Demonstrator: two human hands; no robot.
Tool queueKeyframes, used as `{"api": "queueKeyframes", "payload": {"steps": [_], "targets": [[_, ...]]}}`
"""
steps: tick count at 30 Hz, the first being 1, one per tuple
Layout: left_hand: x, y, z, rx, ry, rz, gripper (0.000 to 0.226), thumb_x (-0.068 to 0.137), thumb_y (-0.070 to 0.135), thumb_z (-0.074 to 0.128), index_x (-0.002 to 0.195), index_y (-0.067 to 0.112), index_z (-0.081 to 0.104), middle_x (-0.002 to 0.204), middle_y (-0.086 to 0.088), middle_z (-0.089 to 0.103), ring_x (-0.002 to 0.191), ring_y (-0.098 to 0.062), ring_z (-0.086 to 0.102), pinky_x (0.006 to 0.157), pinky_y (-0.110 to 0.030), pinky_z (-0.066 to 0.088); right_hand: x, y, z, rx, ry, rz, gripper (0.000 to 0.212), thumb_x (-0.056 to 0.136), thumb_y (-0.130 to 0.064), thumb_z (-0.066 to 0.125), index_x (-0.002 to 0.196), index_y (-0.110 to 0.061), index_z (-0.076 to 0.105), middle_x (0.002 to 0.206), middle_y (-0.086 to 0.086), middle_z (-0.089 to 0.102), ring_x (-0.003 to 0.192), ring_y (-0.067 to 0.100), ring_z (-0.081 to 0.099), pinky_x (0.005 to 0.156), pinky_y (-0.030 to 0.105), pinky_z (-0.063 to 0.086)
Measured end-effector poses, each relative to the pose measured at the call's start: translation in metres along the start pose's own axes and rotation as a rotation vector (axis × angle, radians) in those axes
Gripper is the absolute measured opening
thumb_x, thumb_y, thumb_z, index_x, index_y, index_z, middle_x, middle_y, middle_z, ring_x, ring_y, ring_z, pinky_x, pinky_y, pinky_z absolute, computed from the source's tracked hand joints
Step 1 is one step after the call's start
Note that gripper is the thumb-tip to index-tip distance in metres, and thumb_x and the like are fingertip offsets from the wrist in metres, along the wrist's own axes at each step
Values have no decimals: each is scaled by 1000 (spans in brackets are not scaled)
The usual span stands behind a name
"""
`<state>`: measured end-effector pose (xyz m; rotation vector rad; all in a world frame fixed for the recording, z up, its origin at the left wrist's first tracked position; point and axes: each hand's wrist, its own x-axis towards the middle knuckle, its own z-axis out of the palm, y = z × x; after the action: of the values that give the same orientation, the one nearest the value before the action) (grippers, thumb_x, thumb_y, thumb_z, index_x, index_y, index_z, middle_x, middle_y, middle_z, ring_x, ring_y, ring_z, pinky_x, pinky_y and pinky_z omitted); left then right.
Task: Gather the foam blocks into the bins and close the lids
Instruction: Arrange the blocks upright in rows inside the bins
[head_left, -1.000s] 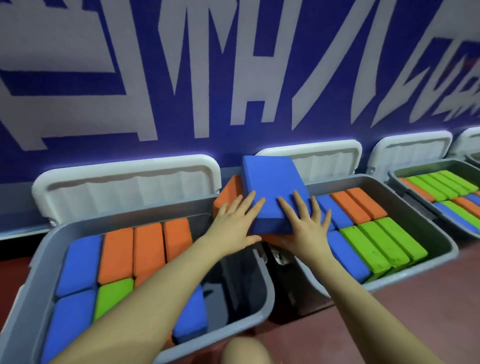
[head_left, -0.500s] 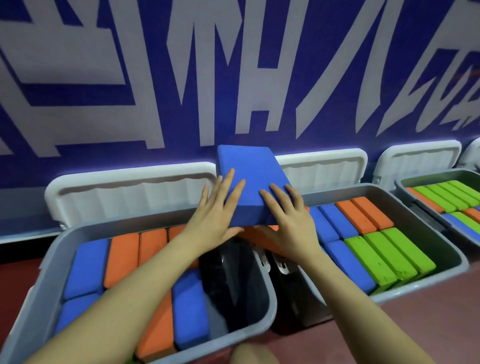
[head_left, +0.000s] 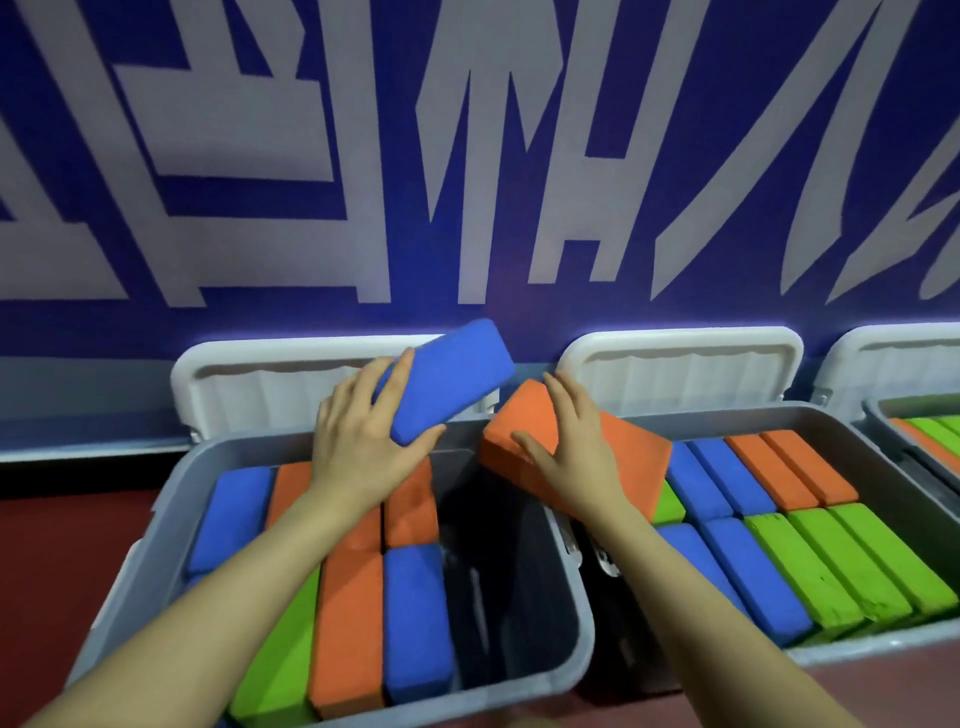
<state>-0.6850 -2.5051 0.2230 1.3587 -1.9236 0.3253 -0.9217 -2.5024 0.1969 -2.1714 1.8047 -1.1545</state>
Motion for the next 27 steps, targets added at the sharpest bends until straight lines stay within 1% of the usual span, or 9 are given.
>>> {"api": "queueKeyframes", "payload": {"steps": [3,6,9,11,13,15,18,22,27], "targets": [[-6,-5,4,19,-54,-185,76,74,56,47,134,11,53,119,-13,59,86,-39,61,73,-46,51,3,16,19,-141,-199,93,68,90,-42,62,147,-19,34,155,2,28,139,28,29,105,38,37],[-6,-5,13,47,-56,-287,75,75,57,43,135,11,52,121,-14,57,84,-40,61,71,-46,50,12,22,40,-291,-342,77,77,86,-51,62,150,-28,25,157,1,24,141,32,23,110,39,30],[0,-4,23,132,-12,-254,66,78,53,42,130,16,58,126,-12,56,81,-39,59,70,-44,49,25,27,58,-455,-412,39,84,85,-58,58,153,-33,13,159,1,17,144,38,13,116,44,15],[4,-4,29,186,7,-199,60,80,51,42,126,19,62,133,-10,55,81,-38,57,70,-44,50,32,31,67,-558,-449,16,90,84,-62,58,153,-37,6,161,3,9,144,43,7,117,52,6],[6,-7,35,230,19,-146,57,82,51,41,125,20,63,135,-9,55,79,-38,56,70,-44,50,36,34,77,-607,-485,45,94,80,-64,60,151,-42,2,161,7,3,144,47,2,112,63,4],[7,-11,38,262,41,-135,56,84,51,41,123,19,64,132,-10,57,73,-37,54,68,-44,50,36,36,85,-647,-521,70,92,80,-61,63,150,-43,6,159,10,5,143,49,2,106,71,7],[9,-16,39,260,62,-165,56,85,51,41,123,17,64,130,-13,57,69,-36,53,66,-44,50,37,36,87,-671,-507,53,77,85,-55,61,147,-35,20,158,12,8,141,51,6,104,72,13],[11,-19,36,241,56,-164,58,85,51,40,124,14,63,130,-14,57,67,-35,53,66,-43,50,29,28,80,-686,-497,-13,71,89,-53,55,148,-31,21,158,12,10,142,49,9,106,69,17],[8,-22,33,235,103,-156,56,87,50,42,122,12,63,129,-14,57,67,-34,51,67,-41,49,24,16,56,-476,-275,-132,68,78,-43,74,136,-17,50,151,22,34,132,57,31,98,70,32]]}}
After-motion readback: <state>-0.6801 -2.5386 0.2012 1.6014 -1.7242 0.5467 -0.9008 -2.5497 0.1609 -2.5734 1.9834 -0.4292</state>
